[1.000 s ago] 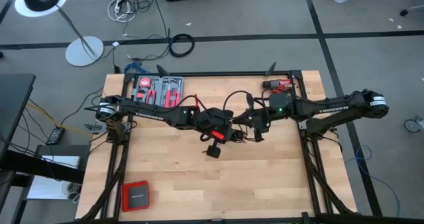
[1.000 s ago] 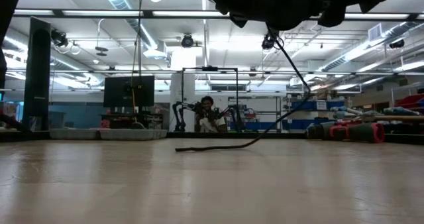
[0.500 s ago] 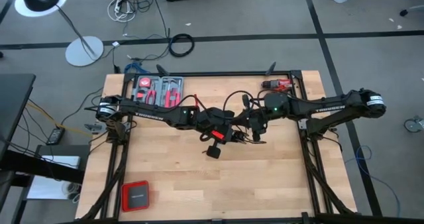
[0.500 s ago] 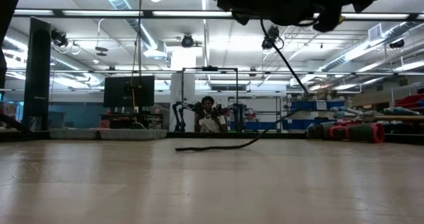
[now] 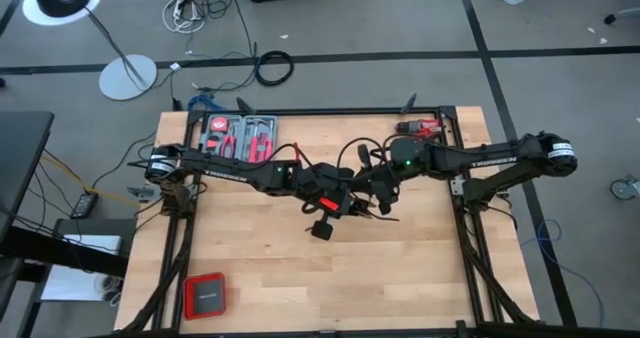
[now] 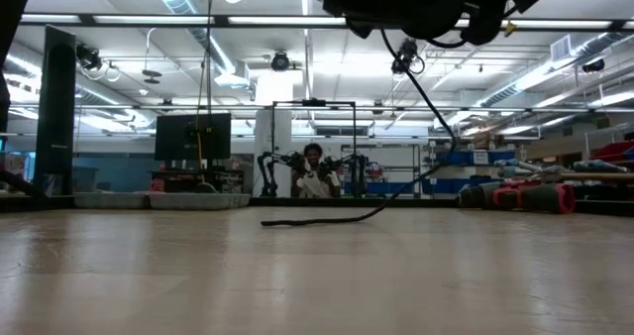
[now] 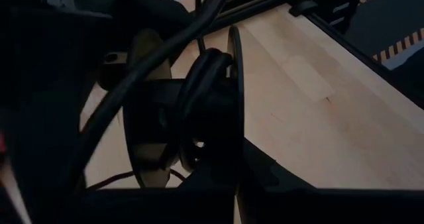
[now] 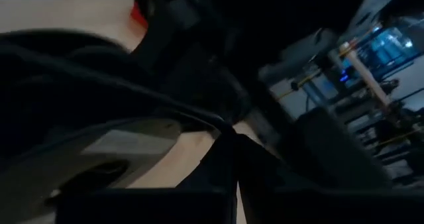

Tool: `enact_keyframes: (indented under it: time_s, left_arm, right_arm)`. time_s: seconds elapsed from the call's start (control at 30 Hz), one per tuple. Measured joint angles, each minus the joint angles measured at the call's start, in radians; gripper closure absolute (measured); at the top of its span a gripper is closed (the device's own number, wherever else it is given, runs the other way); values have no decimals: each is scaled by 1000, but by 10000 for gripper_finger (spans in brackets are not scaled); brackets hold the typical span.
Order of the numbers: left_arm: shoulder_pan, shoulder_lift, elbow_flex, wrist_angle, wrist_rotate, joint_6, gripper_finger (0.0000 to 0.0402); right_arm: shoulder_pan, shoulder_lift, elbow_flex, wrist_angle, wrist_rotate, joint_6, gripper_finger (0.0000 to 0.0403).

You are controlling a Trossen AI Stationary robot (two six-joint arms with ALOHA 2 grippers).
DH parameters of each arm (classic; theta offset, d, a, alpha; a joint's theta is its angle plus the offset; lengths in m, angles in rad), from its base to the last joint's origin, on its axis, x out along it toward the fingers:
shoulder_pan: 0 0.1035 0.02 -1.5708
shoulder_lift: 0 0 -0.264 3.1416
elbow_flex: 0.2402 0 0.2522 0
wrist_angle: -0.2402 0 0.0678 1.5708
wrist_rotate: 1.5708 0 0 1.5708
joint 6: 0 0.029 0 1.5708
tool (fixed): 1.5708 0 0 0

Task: Coil cords
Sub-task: Coil the black wire on the spool

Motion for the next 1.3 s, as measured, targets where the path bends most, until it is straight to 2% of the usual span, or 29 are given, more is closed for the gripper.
enact_keyframes:
  time_s: [0.17, 0.3, 0.57, 0.77, 0.93, 1.13, 1.3]
  left_arm:
    - [0, 0, 0, -4, 1, 28, 401]
    - [0, -1, 0, -3, 1, 75, 401]
    - [0, -27, 0, 50, -11, 162, 401]
    - [-1, -28, 0, 25, -14, 146, 401]
    - [0, -28, 0, -21, -34, 95, 401]
    - [0, -28, 0, -56, -68, 69, 401]
    - [0, -30, 0, -62, -53, 72, 401]
  right_arm:
    - [-3, -6, 1, -42, 5, 35, 395]
    - [-7, -11, 0, -133, -53, 110, 395]
    - [-14, -48, -1, -220, -61, 213, 395]
    - [-5, -93, 1, -207, 62, 299, 395]
    - [14, -101, 2, -143, 81, 396, 395]
    - [67, -101, 2, -81, 240, 460, 395]
    - [86, -90, 3, -11, 234, 573, 392]
